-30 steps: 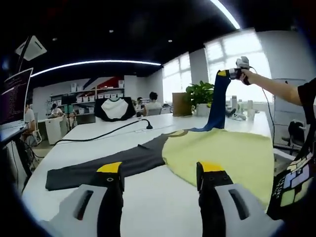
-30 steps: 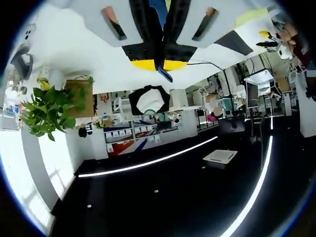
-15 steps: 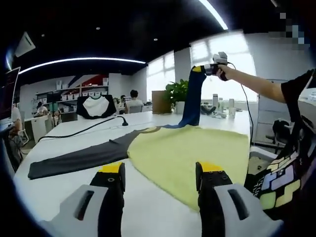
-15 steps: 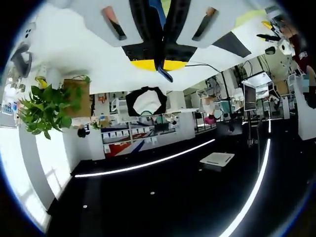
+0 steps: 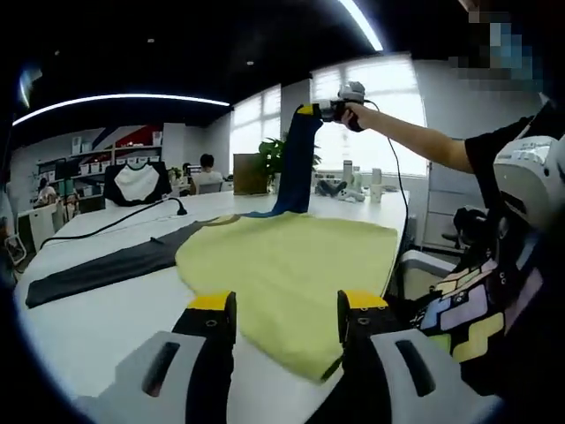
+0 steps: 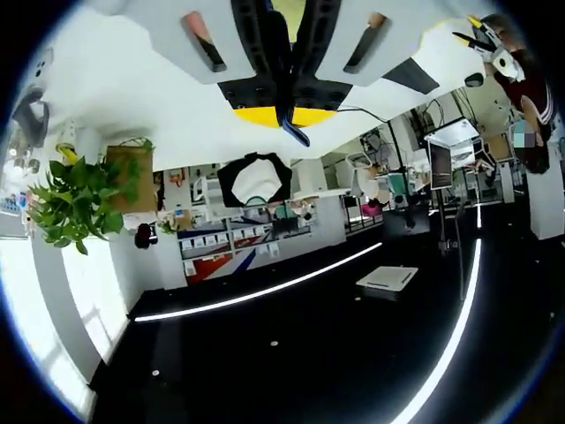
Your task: Fold the garment on the visible template until the final outline fits inside the template.
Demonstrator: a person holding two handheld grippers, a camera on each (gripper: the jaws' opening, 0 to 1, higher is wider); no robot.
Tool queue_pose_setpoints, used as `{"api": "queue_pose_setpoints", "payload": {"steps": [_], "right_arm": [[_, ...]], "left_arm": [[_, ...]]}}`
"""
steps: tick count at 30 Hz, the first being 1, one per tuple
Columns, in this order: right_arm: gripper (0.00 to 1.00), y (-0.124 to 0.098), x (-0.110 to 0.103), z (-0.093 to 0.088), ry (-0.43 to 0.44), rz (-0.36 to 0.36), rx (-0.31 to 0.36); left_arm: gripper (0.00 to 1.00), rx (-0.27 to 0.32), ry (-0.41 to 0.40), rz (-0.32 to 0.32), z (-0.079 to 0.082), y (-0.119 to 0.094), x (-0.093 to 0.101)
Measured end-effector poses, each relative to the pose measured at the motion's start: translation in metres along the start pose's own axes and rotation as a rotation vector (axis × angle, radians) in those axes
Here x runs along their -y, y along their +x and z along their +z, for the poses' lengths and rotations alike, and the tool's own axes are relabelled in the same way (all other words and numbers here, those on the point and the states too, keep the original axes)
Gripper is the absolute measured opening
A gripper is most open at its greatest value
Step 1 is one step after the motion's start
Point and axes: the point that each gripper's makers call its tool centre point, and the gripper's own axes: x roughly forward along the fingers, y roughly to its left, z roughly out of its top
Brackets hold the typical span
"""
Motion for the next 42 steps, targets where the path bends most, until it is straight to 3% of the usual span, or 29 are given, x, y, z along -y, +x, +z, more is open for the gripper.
{"api": "queue_pose_setpoints", "payload": {"steps": [8, 14, 19, 25, 33, 37, 42], "right_arm": [[0.00, 0.012, -0.020, 0.002, -0.003, 0.035, -0.008], [0.00, 0.018, -0.029, 0.002, -0.003, 0.043, -0.014], [0.00, 0.023, -0.038, 0.002, -0.002, 0.052, -0.020], [0.00, 0.031, -0.046, 0.001, 0.007, 0.057, -0.035], [0.00, 0.038, -0.054, -0.004, 0.016, 0.045, -0.060], [0.00, 0.040, -0.061, -0.007, 0.018, 0.037, -0.075], [0.00, 0.045, -0.072, -0.011, 0.016, 0.040, -0.093]], "left_arm": [[0.38, -0.077, 0.018, -0.076, -0.022, 0.001, 0.025], [0.34, -0.100, 0.007, -0.075, -0.030, 0.003, 0.025], [0.28, -0.092, -0.002, -0.092, -0.029, 0.003, 0.028], [0.26, -0.113, 0.054, -0.081, -0.034, 0.005, 0.030], [0.07, -0.086, 0.071, -0.089, -0.033, 0.006, 0.030], [0.05, -0.063, -0.045, -0.134, -0.031, 0.003, 0.032], [0.05, -0.065, -0.050, -0.140, -0.031, 0.001, 0.031]]}}
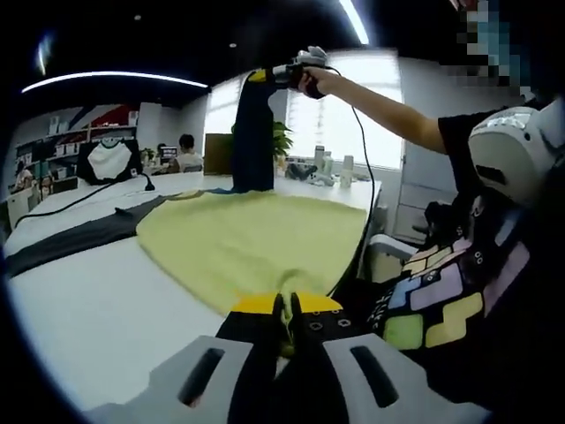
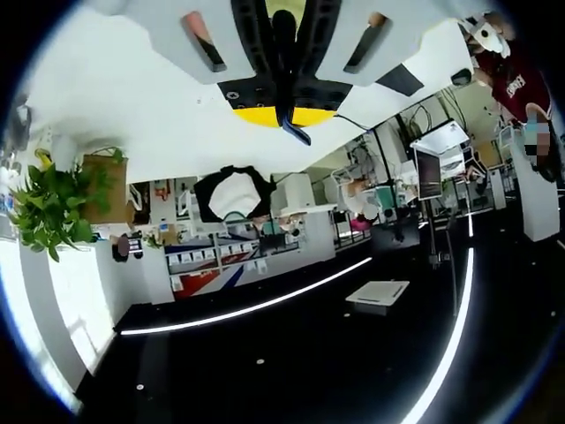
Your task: Fold the garment on the visible template until the final outline fits inside the template.
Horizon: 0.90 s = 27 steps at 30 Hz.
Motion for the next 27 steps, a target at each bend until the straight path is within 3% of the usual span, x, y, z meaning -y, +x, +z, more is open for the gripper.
{"api": "queue_pose_setpoints", "payload": {"steps": [10, 16, 27], "right_arm": [[0.00, 0.019, -0.026, -0.006, 0.012, 0.026, -0.023], [0.00, 0.039, -0.051, -0.025, 0.037, 0.065, -0.068], [0.00, 0.069, -0.086, -0.058, 0.036, 0.117, -0.126]], "left_arm": [[0.06, 0.012, 0.018, -0.019, 0.010, -0.002, 0.004], [0.06, 0.031, 0.029, -0.018, 0.018, -0.004, 0.006], [0.06, 0.018, 0.014, -0.027, 0.013, -0.008, 0.004]]}}
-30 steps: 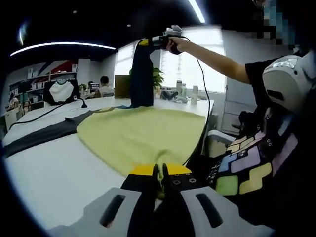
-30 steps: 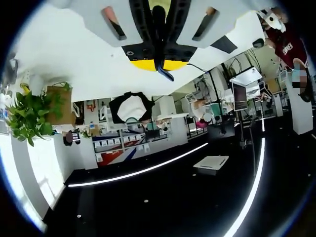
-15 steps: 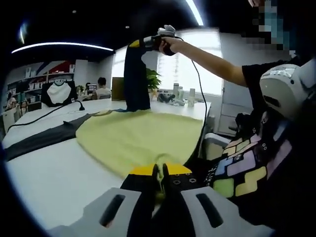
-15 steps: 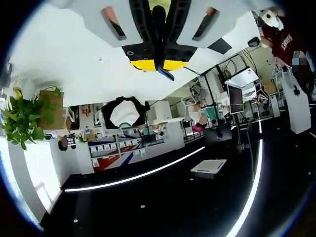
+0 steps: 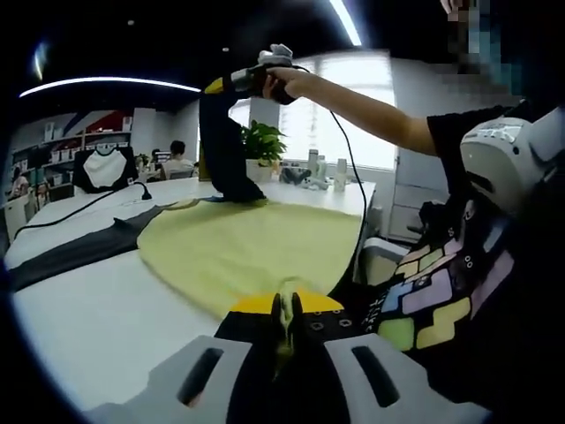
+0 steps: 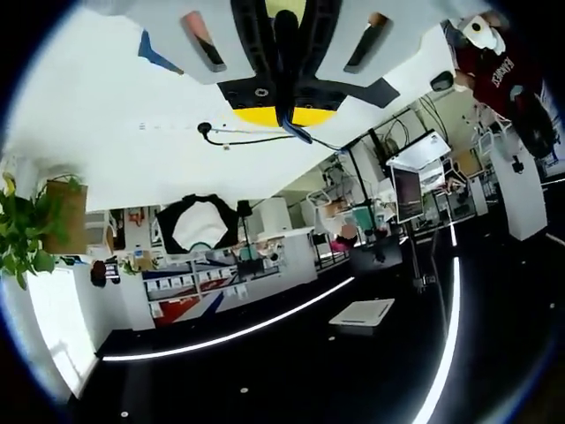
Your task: Fold the garment on the visible template until the final outline fits inside the template.
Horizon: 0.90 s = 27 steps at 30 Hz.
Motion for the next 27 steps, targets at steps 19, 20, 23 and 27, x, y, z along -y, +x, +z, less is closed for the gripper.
{"api": "queue_pose_setpoints", "payload": {"steps": [19, 20, 23, 27], "right_arm": [[0.00, 0.047, -0.022, -0.060, -0.013, 0.032, -0.120], [0.00, 0.049, -0.025, -0.064, -0.007, 0.038, -0.128], [0.00, 0.055, -0.031, -0.073, -0.003, 0.051, -0.145], [0.00, 0.064, -0.039, -0.088, 0.003, 0.062, -0.168]], "left_arm": [[0.07, -0.013, -0.021, 0.006, -0.003, 0.000, 0.001], [0.07, -0.019, -0.020, 0.006, -0.005, -0.001, 0.001], [0.06, -0.027, -0.017, 0.002, -0.007, -0.002, 0.004], [0.06, -0.015, -0.011, -0.002, -0.003, -0.001, 0.008]]}}
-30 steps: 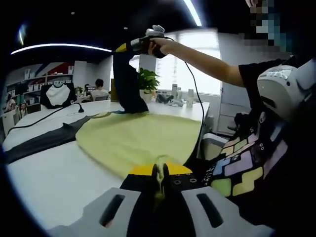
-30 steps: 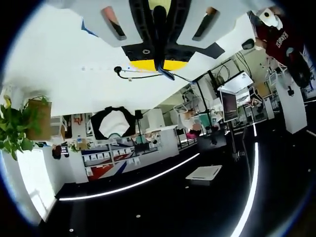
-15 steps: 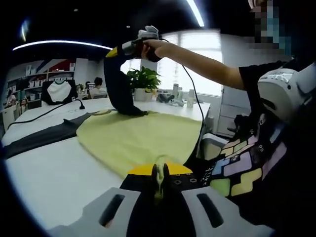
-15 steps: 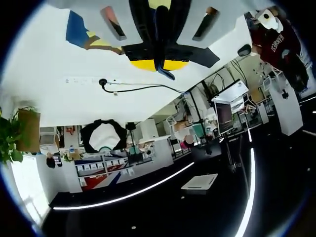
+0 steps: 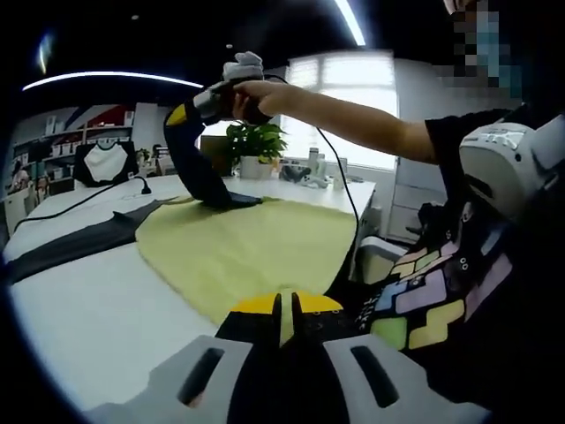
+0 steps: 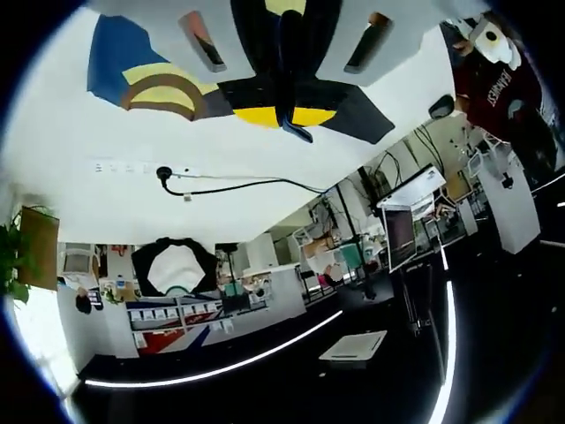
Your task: Fold the garment on the visible template until the final outline fits inside the template.
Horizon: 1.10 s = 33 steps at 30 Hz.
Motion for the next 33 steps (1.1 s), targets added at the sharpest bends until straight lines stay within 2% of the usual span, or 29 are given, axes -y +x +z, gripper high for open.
{"api": "queue_pose_setpoints", "payload": {"steps": [3, 12, 23, 28, 31, 33], "right_arm": [[0.00, 0.006, -0.005, -0.014, 0.005, 0.004, -0.017], [0.00, 0.029, -0.015, -0.037, 0.025, 0.006, -0.064], [0.00, 0.054, -0.007, -0.070, 0.070, -0.028, -0.123], [0.00, 0.062, -0.013, -0.084, 0.098, -0.015, -0.149], [0.00, 0.068, -0.014, -0.090, 0.081, -0.027, -0.154], [0.00, 0.071, -0.015, -0.097, 0.049, -0.042, -0.185]], "left_arm": [[0.06, 0.001, 0.002, -0.005, 0.001, 0.000, 0.001], [0.06, 0.002, -0.014, -0.013, -0.001, -0.001, 0.001], [0.06, 0.002, -0.013, -0.007, 0.002, 0.002, 0.001], [0.06, -0.001, -0.008, -0.004, 0.004, 0.010, -0.001], [0.06, -0.011, 0.017, 0.012, 0.004, 0.012, -0.002], [0.06, -0.007, 0.012, 0.010, 0.004, 0.012, 0.000]]}}
